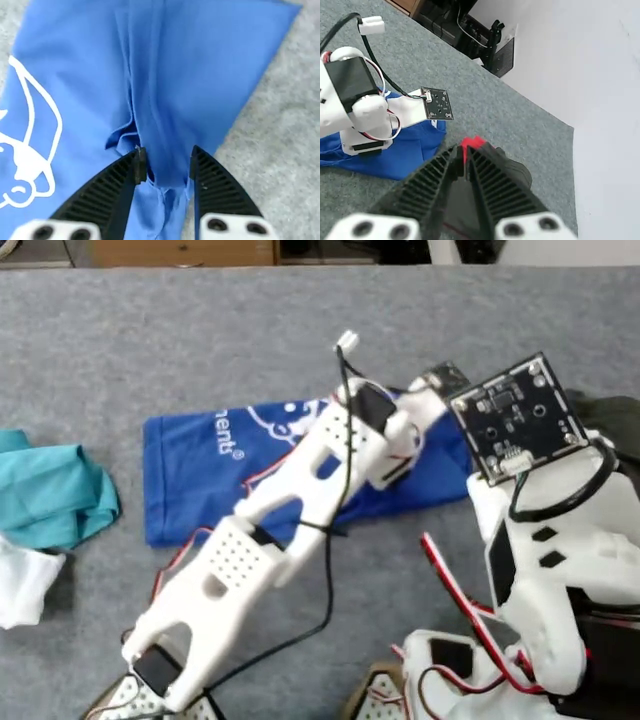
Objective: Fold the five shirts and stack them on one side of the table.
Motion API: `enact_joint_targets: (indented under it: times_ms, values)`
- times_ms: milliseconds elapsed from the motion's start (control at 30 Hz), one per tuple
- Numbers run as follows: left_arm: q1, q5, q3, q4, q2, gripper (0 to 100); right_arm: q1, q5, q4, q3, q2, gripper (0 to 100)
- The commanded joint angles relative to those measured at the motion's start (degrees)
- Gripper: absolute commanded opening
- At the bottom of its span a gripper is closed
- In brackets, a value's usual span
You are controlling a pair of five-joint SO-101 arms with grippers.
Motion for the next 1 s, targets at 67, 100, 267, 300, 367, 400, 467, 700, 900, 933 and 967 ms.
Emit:
enact_joint_targets:
  times_ms: [67, 100, 267, 300, 367, 400, 467, 700, 900, 933, 967]
  values:
    - [-4.0, 0.1, -0.8, -5.3, 1.3, 16, 0.7, 0.4, -0.2, 0.0, 0.2, 3.8]
    - [-4.7, 0.1, -0.5, -6.6, 2.3, 16, 0.7, 0.4, 0.3, 0.0, 0.2, 3.8]
    - [-5.1, -0.2, -0.6, -7.3, 5.1, 11, 0.7, 0.4, 0.9, 0.0, -0.6, 3.7]
    - [-5.0, -0.2, -0.6, -7.3, 4.7, 9, 0.7, 0.4, 0.7, 0.0, -1.1, 3.7]
    - [-5.0, -0.3, -0.7, -7.4, 3.3, 9, 0.7, 0.4, 0.6, 0.1, -1.6, 3.7]
    - [-5.2, -0.3, -0.7, -7.4, 2.5, 9, 0.7, 0.4, 0.6, 0.1, -1.7, 3.7]
    - [-5.5, -0.3, -0.7, -7.3, 0.8, 9, 0.7, 0.4, 0.6, 0.1, -1.9, 3.7]
    - [-4.5, 0.1, -0.7, -4.0, -8.6, 9, 0.7, 0.4, 0.6, 0.2, -2.1, 3.7]
    - [-4.3, 2.3, -0.7, 3.1, -13.7, 9, 0.7, 0.2, 0.6, 0.0, -2.1, 3.7]
    - [-5.0, 2.4, -0.6, 4.0, -13.9, 9, 0.7, 0.1, 0.6, 0.1, -2.1, 3.7]
    - [-6.0, 2.5, -0.6, 4.6, -14.3, 9, 0.7, 0.1, 0.7, 0.1, -2.1, 3.7]
